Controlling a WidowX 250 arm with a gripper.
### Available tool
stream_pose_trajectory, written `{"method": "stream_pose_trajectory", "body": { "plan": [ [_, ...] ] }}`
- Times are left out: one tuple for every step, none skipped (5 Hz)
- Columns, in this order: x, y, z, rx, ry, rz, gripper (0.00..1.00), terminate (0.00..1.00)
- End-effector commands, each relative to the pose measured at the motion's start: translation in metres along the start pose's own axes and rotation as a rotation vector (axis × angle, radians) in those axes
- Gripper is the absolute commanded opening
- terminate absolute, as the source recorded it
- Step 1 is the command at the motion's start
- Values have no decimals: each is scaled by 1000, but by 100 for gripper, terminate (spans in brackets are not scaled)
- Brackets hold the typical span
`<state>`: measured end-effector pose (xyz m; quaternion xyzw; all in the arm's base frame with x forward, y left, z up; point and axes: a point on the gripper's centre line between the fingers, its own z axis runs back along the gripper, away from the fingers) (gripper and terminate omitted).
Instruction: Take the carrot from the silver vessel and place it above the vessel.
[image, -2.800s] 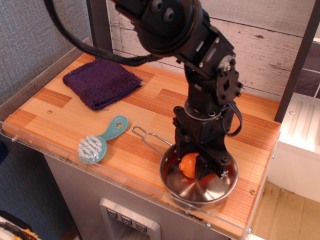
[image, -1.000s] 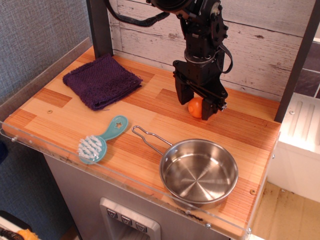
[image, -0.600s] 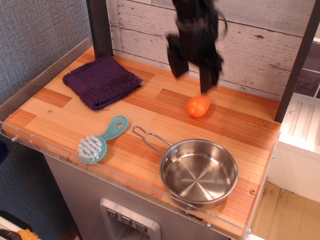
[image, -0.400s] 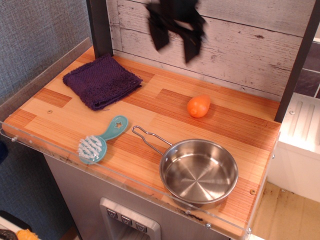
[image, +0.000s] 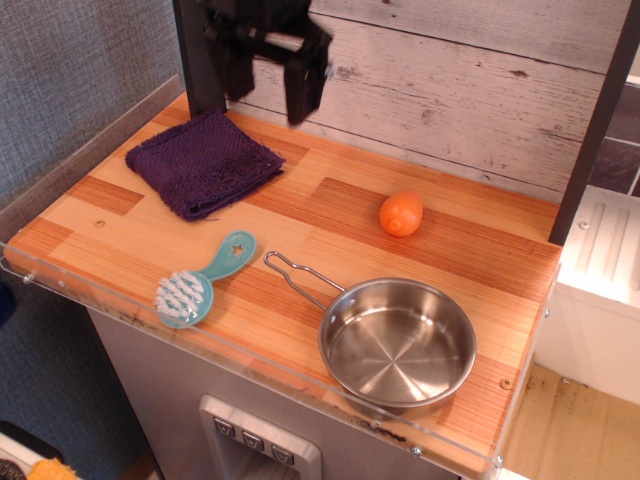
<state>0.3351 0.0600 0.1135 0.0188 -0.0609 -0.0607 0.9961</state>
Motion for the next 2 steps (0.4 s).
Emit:
{"method": "stream_pose_trajectory", "body": {
  "plan": [
    [-15, 6, 21, 25, -56, 14, 100, 0],
    [-15, 6, 21, 25, -56, 14, 100, 100]
  ]
}}
